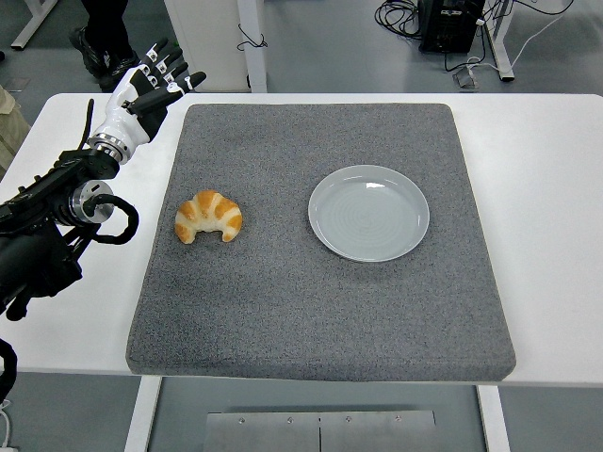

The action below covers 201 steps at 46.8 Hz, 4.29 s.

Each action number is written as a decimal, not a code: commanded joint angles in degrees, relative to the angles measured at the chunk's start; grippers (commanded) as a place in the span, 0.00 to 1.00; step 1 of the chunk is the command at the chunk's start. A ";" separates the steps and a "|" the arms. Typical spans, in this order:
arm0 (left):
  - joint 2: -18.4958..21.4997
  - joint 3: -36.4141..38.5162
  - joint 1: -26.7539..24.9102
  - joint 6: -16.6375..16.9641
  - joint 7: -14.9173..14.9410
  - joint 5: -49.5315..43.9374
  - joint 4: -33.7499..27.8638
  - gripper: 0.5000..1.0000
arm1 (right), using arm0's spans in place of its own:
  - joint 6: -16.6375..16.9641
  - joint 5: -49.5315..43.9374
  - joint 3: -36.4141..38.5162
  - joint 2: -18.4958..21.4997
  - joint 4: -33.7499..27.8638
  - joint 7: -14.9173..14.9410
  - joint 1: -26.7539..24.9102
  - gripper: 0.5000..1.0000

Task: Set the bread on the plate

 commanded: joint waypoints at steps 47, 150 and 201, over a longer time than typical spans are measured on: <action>4.55 -0.27 2.27 -1.69 -0.26 0.26 -10.82 0.96 | 0.00 0.00 0.00 0.00 0.03 0.00 0.00 1.00; 28.38 19.42 9.22 27.76 5.80 61.70 -43.01 0.96 | 0.00 0.00 0.00 0.00 0.03 0.00 0.00 1.00; 20.20 20.39 7.81 28.72 5.80 61.17 -33.95 0.79 | 0.00 0.00 0.00 0.00 0.03 0.00 0.00 1.00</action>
